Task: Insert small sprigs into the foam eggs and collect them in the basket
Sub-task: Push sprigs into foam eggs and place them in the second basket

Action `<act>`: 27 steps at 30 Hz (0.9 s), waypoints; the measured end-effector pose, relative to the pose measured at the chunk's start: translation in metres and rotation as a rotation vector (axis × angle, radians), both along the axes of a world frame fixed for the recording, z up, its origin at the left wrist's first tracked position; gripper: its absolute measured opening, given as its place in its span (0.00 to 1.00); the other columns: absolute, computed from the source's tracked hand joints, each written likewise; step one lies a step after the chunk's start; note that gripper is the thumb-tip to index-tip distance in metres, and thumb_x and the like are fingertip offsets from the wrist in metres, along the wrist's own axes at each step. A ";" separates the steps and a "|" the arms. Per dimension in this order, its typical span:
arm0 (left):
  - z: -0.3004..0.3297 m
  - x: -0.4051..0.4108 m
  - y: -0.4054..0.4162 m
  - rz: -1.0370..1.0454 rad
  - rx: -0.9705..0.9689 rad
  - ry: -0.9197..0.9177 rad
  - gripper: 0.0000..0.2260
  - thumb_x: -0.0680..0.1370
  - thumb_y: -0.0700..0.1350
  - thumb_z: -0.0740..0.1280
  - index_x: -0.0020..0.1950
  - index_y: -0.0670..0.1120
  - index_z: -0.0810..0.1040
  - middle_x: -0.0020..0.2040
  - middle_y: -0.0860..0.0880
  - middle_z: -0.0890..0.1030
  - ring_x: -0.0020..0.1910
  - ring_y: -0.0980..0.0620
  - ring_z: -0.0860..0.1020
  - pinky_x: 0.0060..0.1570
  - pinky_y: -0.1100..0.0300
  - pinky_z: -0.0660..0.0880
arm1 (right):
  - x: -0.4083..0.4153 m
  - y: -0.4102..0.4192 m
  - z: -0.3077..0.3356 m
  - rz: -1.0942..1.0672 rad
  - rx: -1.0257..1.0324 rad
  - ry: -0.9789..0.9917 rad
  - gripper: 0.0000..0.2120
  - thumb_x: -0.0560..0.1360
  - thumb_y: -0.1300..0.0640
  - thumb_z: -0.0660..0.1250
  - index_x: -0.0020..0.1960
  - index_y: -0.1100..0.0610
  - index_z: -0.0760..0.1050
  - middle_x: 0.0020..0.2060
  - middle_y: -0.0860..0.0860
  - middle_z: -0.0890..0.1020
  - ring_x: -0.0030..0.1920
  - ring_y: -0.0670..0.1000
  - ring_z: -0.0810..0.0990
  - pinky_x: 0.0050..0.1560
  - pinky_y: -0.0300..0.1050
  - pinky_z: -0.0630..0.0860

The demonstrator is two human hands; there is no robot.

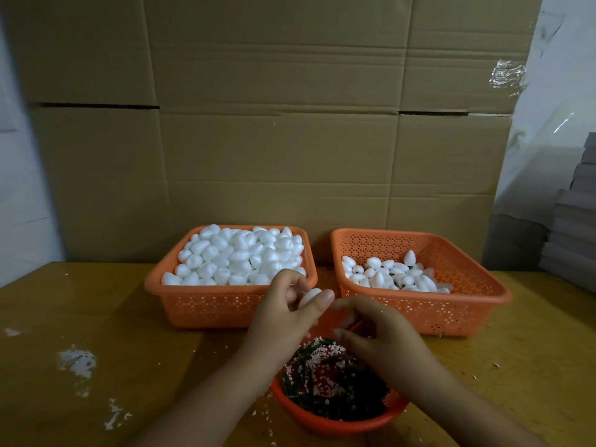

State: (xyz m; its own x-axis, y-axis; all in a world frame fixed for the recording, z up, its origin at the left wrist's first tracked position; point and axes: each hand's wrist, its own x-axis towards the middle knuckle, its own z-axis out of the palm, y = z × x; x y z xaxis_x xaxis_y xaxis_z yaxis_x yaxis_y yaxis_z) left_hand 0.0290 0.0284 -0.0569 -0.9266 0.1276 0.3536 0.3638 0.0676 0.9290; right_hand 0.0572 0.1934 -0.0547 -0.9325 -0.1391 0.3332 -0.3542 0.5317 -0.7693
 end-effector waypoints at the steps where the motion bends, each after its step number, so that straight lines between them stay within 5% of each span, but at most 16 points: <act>1: -0.001 -0.001 0.000 -0.014 0.009 -0.007 0.11 0.75 0.48 0.72 0.49 0.47 0.71 0.39 0.48 0.81 0.36 0.55 0.78 0.34 0.62 0.75 | 0.000 0.000 0.000 -0.005 0.018 0.014 0.16 0.72 0.61 0.74 0.55 0.44 0.78 0.37 0.46 0.81 0.35 0.42 0.79 0.39 0.36 0.76; 5: -0.002 -0.002 -0.002 -0.050 0.066 -0.026 0.08 0.77 0.41 0.69 0.54 0.51 0.76 0.48 0.49 0.84 0.44 0.55 0.81 0.37 0.64 0.76 | 0.001 0.000 0.001 0.004 0.046 0.030 0.17 0.72 0.59 0.74 0.52 0.40 0.76 0.38 0.47 0.81 0.36 0.40 0.78 0.40 0.34 0.75; 13: 0.005 0.001 0.003 -0.046 0.149 -0.065 0.13 0.84 0.49 0.55 0.53 0.46 0.77 0.41 0.46 0.86 0.36 0.52 0.82 0.33 0.63 0.77 | 0.000 0.001 -0.001 0.008 0.034 0.036 0.12 0.72 0.61 0.74 0.46 0.45 0.79 0.38 0.46 0.81 0.38 0.41 0.79 0.41 0.37 0.75; 20: 0.004 0.000 0.002 -0.073 0.169 -0.029 0.17 0.74 0.56 0.64 0.54 0.45 0.72 0.42 0.45 0.86 0.35 0.50 0.83 0.34 0.62 0.77 | -0.002 0.001 -0.003 0.047 0.077 0.025 0.12 0.72 0.60 0.74 0.45 0.44 0.78 0.37 0.47 0.80 0.33 0.40 0.78 0.40 0.38 0.75; 27: -0.002 -0.004 -0.003 -0.047 0.151 0.000 0.11 0.74 0.35 0.72 0.50 0.46 0.73 0.46 0.46 0.83 0.41 0.57 0.81 0.37 0.64 0.77 | -0.003 0.001 -0.005 0.036 0.143 0.013 0.13 0.72 0.58 0.74 0.42 0.39 0.76 0.39 0.45 0.81 0.36 0.38 0.79 0.40 0.34 0.74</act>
